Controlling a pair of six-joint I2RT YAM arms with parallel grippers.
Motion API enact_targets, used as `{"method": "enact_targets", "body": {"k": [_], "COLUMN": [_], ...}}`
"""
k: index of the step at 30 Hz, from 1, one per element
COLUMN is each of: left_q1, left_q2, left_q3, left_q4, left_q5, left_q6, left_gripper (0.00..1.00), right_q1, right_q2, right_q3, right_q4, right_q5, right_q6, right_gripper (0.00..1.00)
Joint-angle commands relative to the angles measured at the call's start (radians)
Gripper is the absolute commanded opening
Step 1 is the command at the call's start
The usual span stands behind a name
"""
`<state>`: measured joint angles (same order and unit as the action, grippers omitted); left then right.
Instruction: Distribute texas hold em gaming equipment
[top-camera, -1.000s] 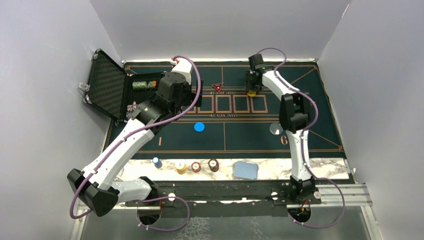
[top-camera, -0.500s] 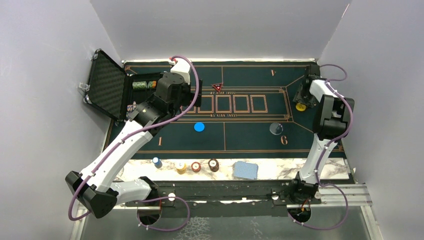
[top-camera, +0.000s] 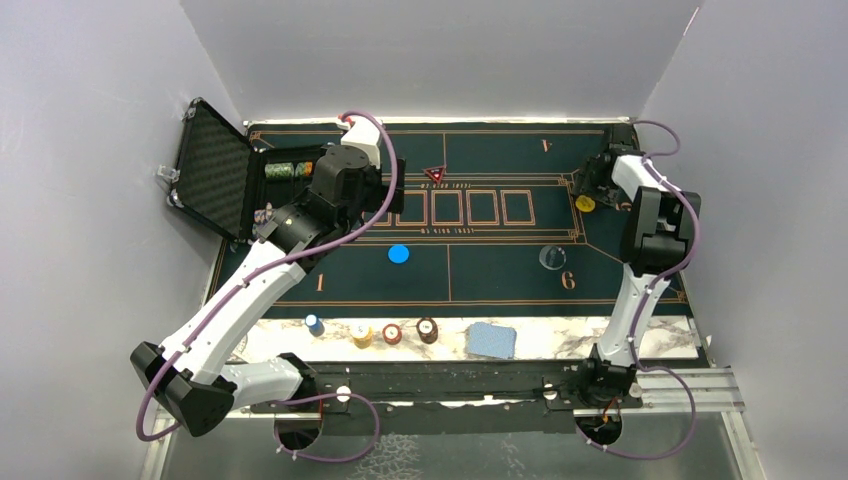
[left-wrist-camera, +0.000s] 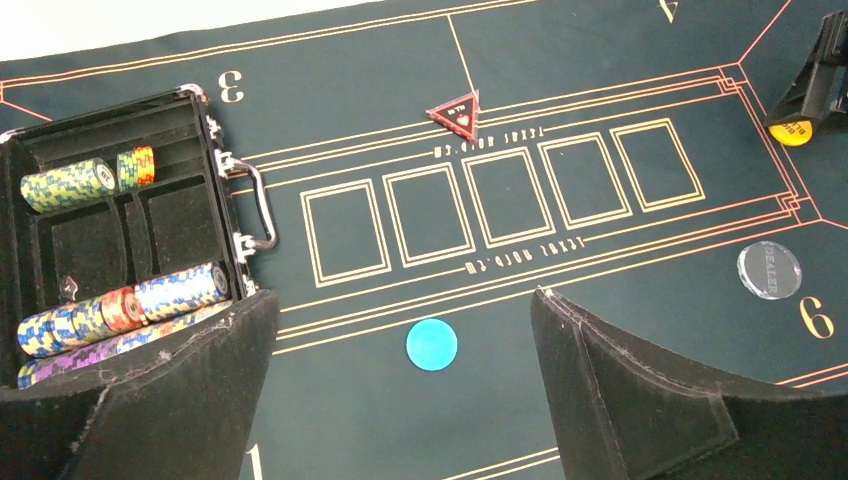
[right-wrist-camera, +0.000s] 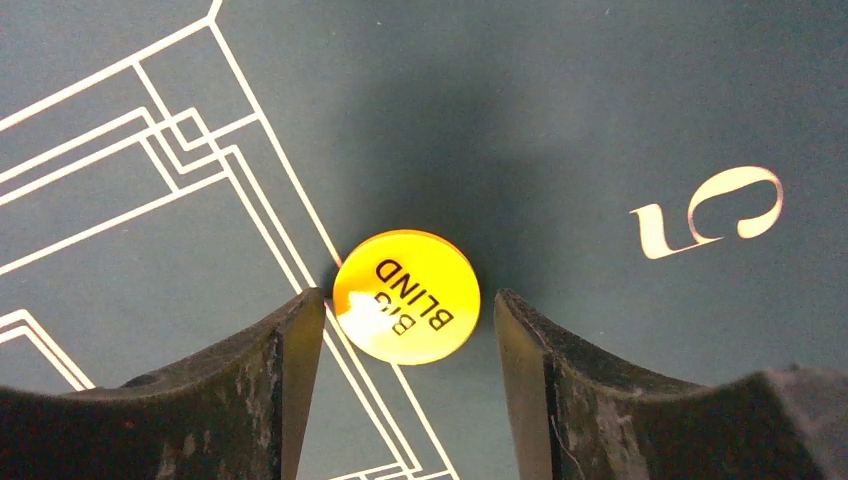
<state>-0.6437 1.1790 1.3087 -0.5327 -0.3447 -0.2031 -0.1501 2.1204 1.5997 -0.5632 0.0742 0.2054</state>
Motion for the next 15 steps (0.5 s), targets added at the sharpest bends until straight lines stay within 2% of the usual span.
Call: {"method": "enact_targets", "body": {"k": [1, 4, 7, 11, 15], "left_q1": [-0.006, -0.006, -0.005, -0.005, -0.005], "left_q2": [-0.007, -0.005, -0.005, 0.001, -0.002], "left_q3": [0.036, 0.039, 0.039, 0.038, 0.029], "left_q4": [0.009, 0.002, 0.003, 0.004, 0.001], "left_q5": [0.023, 0.025, 0.028, 0.031, 0.073], "left_q6": [-0.016, -0.021, -0.030, -0.054, -0.088], "left_gripper": [0.99, 0.99, 0.99, 0.99, 0.99], "right_q1": [-0.002, 0.002, 0.041, 0.213, 0.449], "right_q2": [-0.023, -0.105, -0.192, -0.354, -0.464], "right_q3": [0.023, -0.005, 0.006, -0.111, -0.275], "right_q4": [-0.023, -0.012, -0.083, -0.058, -0.029], "right_q5": [0.051, 0.046, 0.003, -0.083, -0.192], "right_q6": [-0.009, -0.020, 0.022, 0.055, 0.154], "right_gripper": [0.72, 0.84, 0.85, 0.85, 0.85]}}
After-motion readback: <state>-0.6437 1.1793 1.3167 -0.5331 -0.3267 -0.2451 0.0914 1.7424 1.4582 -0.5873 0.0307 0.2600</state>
